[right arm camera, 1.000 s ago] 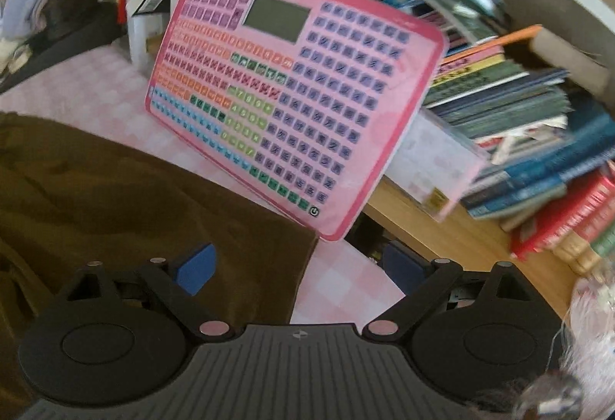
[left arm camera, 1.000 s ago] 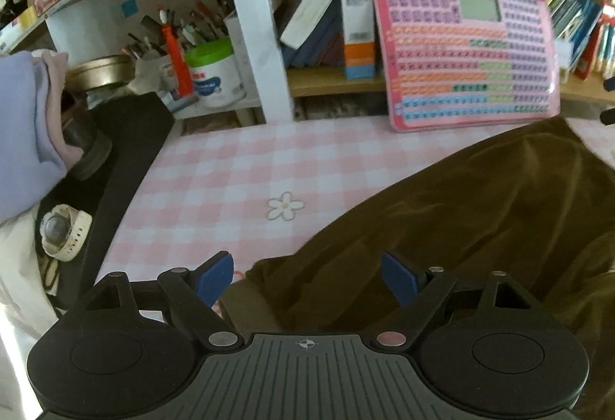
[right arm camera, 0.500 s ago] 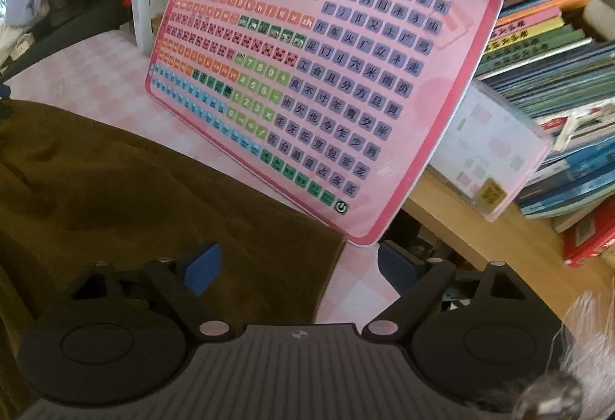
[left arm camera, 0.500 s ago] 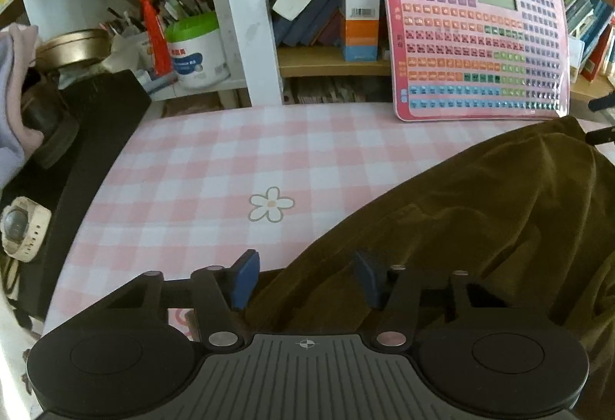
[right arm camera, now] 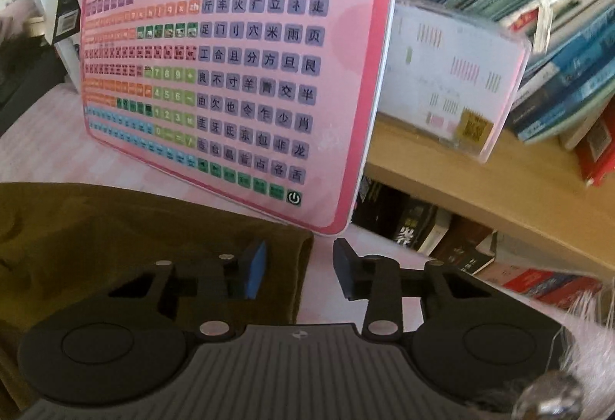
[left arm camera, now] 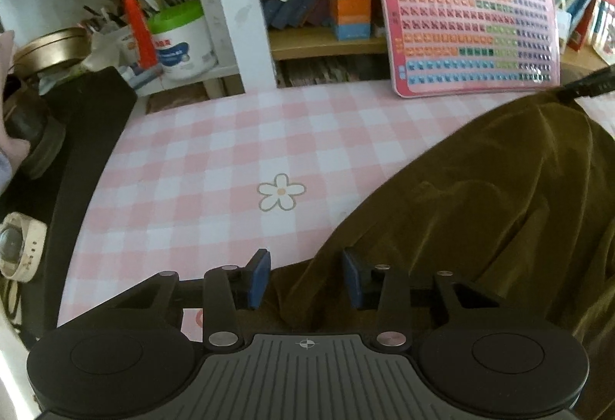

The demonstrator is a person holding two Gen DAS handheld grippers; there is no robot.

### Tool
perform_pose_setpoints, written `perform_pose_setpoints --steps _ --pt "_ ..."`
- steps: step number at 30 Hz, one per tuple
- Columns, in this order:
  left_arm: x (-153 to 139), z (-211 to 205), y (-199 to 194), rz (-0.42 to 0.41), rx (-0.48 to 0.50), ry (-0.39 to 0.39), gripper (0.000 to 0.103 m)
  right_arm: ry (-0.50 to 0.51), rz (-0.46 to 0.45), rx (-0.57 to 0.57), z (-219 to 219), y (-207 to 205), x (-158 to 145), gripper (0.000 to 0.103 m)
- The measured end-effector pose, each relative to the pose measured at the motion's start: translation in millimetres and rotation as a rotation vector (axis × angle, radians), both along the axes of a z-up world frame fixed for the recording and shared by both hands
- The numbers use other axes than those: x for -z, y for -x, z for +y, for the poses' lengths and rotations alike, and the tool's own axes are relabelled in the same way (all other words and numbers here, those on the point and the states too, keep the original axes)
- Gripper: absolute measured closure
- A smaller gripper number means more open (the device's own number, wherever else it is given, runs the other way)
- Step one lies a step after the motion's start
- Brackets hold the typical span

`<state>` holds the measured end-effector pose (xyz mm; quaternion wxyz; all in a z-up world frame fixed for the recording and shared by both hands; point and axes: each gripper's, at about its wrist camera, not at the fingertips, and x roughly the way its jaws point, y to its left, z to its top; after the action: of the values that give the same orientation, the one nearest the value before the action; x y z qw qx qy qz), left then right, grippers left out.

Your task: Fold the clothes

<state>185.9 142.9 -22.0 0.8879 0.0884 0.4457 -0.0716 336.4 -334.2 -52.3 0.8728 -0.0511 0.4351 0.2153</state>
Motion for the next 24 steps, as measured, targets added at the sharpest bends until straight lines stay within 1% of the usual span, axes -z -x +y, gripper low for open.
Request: perform_pose_setpoints --steps 8,10,12,14,15,16,18,20,24 --pt "9 -7 -14 0.041 0.06 0.021 0.063 -0.013 0.013 0.014 5 -1 4 0.071" --pt "12 -10 -17 0.055 0.075 0.029 0.063 -0.015 0.012 0.019 5 -2 5 0.076" --pt "17 -11 -19 0.086 0.082 0.041 0.064 -0.022 0.013 0.023 4 -3 5 0.089" --pt "18 -12 -19 0.091 0.088 0.049 0.074 -0.027 0.013 0.027 3 -2 4 0.094" --pt "17 -12 -20 0.095 0.09 0.056 0.091 -0.027 0.01 0.031 3 -1 4 0.095" --pt "16 -12 -21 0.096 0.092 0.063 0.098 -0.026 0.0 0.039 2 2 2 0.095" --pt "6 -14 -18 0.058 0.094 0.06 0.099 -0.04 -0.047 0.071 -2 11 -11 0.096" --pt "-8 -13 -9 -0.004 0.086 0.089 0.099 -0.058 -0.098 0.105 -6 23 -26 0.096" --pt "-35 -17 15 -0.092 0.126 0.115 0.1 -0.072 -0.203 0.155 -16 56 -61 0.096"
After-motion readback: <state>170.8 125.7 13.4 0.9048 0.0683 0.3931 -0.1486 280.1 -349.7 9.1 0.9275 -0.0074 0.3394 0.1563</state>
